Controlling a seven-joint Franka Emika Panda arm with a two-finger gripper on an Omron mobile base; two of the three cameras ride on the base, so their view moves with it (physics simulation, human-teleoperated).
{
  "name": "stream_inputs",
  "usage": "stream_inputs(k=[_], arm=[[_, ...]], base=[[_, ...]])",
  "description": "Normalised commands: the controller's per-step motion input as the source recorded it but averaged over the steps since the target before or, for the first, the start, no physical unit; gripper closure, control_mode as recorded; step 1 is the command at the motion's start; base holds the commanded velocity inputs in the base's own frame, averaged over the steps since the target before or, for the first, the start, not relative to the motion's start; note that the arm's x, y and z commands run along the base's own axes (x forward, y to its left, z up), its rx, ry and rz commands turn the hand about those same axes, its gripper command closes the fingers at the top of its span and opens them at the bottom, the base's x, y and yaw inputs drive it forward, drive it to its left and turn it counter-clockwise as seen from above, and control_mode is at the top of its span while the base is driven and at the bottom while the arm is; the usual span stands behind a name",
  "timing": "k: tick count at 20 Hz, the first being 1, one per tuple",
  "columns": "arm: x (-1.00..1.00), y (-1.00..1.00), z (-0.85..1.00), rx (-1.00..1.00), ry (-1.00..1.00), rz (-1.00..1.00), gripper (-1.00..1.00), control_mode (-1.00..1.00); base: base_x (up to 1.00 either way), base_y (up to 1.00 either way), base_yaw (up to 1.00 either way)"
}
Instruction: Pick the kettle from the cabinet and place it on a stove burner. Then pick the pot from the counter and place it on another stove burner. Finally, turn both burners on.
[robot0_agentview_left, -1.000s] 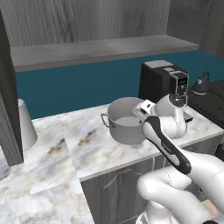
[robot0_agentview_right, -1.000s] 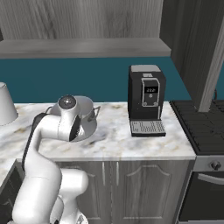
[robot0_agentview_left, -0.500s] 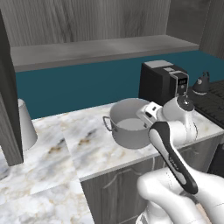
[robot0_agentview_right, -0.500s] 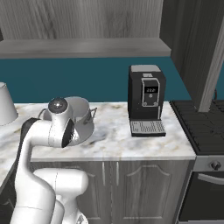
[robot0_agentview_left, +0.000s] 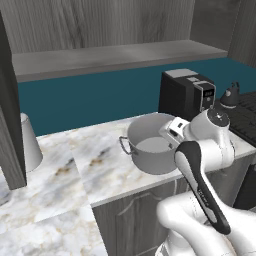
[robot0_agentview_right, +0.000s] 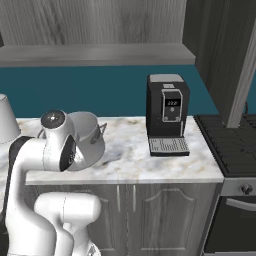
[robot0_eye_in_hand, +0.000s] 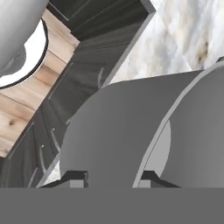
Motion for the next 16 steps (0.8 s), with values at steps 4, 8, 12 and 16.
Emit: stream_inputs(k=[4,8,12,16], arm=[[-0.45,-0.04,0.26,-0.05,0.05,0.0,1.0,-1.0],[-0.52,-0.09,0.19,-0.02,0.02,0.0,1.0,-1.0],[-0.58,-0.2,0.16,0.0,0.0,0.0,1.0,-1.0],[-0.58,-0.2,0.12,0.0,0.0,0.0,1.0,-1.0]], base=[[0.0,0.0,0.0],[0.0,0.0,0.0],[0.0,0.0,0.0],[0.0,0.0,0.0]])
